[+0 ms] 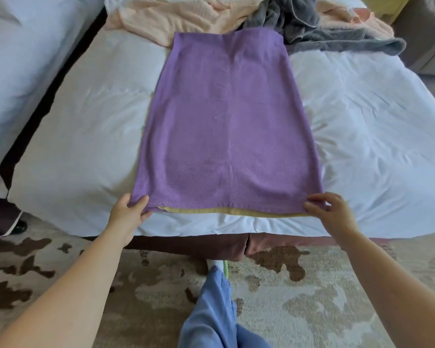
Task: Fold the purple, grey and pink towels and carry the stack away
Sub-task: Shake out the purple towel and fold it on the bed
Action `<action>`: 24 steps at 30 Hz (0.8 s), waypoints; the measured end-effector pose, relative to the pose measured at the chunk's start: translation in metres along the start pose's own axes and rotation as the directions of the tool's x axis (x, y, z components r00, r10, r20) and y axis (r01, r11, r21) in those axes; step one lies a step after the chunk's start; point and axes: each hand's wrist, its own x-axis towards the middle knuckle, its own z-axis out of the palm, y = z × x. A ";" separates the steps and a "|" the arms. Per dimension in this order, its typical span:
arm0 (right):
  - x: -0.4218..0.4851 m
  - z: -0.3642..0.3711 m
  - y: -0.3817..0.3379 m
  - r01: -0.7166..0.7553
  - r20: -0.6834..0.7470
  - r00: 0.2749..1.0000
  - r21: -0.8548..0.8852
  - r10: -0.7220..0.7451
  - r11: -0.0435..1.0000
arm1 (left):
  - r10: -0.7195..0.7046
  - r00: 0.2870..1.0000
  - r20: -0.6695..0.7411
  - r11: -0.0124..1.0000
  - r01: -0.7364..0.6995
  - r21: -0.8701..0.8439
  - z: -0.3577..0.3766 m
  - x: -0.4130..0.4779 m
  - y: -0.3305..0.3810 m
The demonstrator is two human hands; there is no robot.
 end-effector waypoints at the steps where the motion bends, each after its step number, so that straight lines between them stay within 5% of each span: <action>1: -0.003 -0.002 0.001 -0.002 0.049 0.999 -0.025 0.003 1.000 | -0.021 1.000 0.007 1.000 0.021 -0.018 0.001 0.000 -0.001; 6: -0.009 -0.014 0.009 0.052 0.035 0.998 -0.061 -0.050 0.997 | -0.091 0.995 0.029 0.990 0.094 -0.109 -0.001 -0.001 0.004; 13: -0.015 -0.034 0.013 -0.041 0.020 0.999 0.027 0.040 0.999 | -0.011 1.000 -0.005 1.000 0.011 0.015 -0.023 -0.002 0.009; 24: -0.019 -0.082 -0.047 0.028 0.107 0.994 -0.098 -0.018 0.995 | 0.256 0.955 0.149 0.920 -0.288 0.266 -0.029 -0.045 0.087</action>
